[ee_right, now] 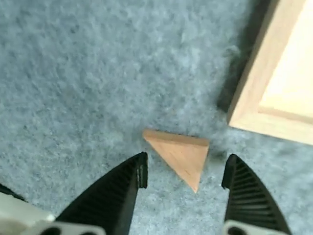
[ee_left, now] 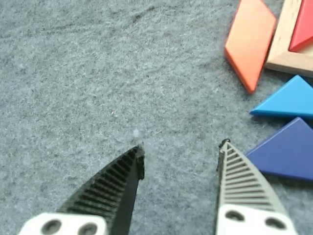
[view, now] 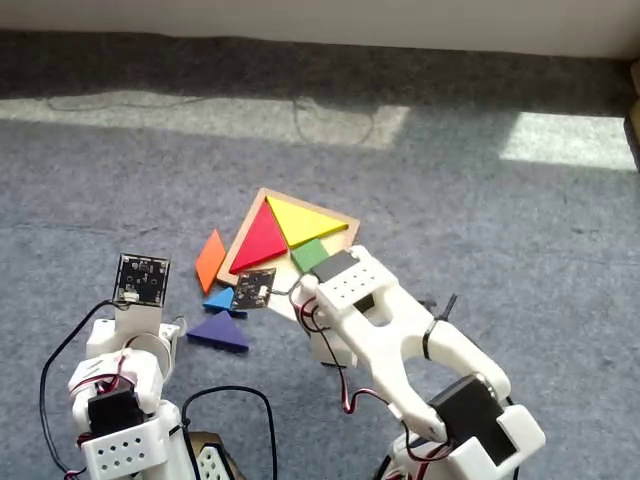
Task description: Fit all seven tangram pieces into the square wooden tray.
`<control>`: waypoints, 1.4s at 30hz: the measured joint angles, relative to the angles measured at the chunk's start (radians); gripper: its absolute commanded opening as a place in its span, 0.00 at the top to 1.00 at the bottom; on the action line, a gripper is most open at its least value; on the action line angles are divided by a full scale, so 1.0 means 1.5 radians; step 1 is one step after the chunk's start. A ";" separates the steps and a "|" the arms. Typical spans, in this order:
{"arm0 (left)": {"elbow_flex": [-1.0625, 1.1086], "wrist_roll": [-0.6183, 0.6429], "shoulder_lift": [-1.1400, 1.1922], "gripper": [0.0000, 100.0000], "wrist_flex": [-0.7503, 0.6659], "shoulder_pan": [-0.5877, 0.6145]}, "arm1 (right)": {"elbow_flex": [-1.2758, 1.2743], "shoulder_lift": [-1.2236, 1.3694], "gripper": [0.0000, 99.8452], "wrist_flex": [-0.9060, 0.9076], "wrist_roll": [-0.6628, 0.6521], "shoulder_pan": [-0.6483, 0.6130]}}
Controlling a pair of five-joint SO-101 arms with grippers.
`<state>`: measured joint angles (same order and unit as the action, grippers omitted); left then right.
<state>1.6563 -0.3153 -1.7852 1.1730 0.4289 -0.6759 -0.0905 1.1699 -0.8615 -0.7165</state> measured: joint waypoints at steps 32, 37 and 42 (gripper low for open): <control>0.000 0.000 0.000 0.75 0.000 0.000 | 0.125 0.110 0.90 0.058 0.047 0.034; 0.000 0.000 0.000 0.75 0.000 0.000 | 0.157 0.076 0.90 0.073 0.086 0.034; 0.000 0.000 0.000 0.75 0.000 0.000 | 0.186 0.068 0.89 0.074 0.135 0.034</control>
<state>1.6563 -0.3153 -1.7852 1.1730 0.4289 -0.3966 0.0107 1.2804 -0.6590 -0.6659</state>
